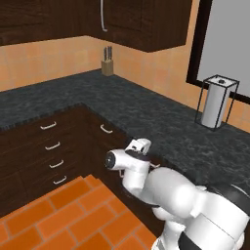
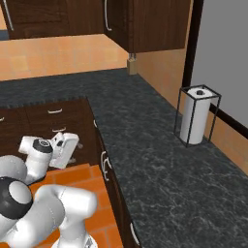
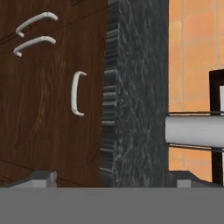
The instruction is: Take a straw from the drawer in front and place it inside the glass cup on the dining counter.
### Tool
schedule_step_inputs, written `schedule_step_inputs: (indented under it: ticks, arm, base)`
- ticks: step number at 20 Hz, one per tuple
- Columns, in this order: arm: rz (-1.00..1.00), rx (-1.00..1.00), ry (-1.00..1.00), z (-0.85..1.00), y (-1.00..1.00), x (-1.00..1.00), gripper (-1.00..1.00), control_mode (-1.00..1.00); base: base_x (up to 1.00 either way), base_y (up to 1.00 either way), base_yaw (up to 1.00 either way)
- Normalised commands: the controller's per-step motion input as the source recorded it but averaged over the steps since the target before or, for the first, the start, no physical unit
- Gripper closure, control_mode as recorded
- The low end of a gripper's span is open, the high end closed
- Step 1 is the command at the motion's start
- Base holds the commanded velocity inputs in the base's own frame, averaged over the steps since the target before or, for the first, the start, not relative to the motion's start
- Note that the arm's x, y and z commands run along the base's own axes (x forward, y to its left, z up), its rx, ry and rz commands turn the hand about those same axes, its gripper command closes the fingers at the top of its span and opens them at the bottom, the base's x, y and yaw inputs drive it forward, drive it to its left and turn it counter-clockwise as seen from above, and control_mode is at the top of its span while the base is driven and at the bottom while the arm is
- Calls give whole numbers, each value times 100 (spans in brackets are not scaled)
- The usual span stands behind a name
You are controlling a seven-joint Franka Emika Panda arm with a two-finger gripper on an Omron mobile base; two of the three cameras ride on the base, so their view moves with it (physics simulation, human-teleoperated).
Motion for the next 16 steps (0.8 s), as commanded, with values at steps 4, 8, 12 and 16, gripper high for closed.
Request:
schedule_step_inputs:
  ticks: [4,8,12,16]
  arm:
    - [0,-22,5,-64,3,59,-100,-100]
    - [-3,-17,1,-54,0,64,-100,-100]
    - [-7,-14,0,-57,0,60,-100,-100]
    - [-14,-9,0,-30,0,13,-100,-100]
  base:
    - [0,0,0]
    - [0,0,0]
    - [0,0,0]
    - [0,0,0]
